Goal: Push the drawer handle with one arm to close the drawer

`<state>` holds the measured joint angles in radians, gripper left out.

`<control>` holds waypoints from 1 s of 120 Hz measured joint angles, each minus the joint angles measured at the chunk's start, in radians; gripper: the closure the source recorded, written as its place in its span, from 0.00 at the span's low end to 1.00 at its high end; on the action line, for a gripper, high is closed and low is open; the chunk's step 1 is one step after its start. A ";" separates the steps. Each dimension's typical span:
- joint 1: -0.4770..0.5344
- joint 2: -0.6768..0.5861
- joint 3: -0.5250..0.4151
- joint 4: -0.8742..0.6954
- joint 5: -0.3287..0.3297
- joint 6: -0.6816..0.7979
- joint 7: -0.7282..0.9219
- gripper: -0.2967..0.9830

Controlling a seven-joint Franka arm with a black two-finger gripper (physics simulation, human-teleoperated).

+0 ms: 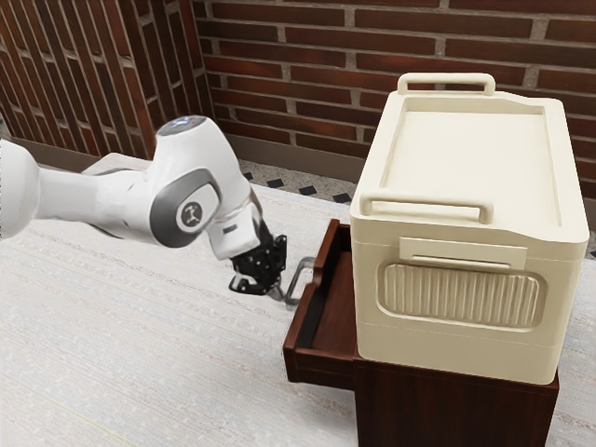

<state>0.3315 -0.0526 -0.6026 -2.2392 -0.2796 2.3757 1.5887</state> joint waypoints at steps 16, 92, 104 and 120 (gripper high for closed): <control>-0.016 0.025 -0.020 0.027 -0.007 0.014 0.018 0.84; -0.118 0.140 -0.057 0.113 -0.010 0.094 0.043 0.85; -0.118 0.139 -0.059 0.114 -0.010 0.104 0.042 0.85; -0.001 -0.128 0.008 0.122 0.024 -0.074 -0.017 0.72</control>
<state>0.3302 -0.1808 -0.5942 -2.1174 -0.2561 2.3018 1.5720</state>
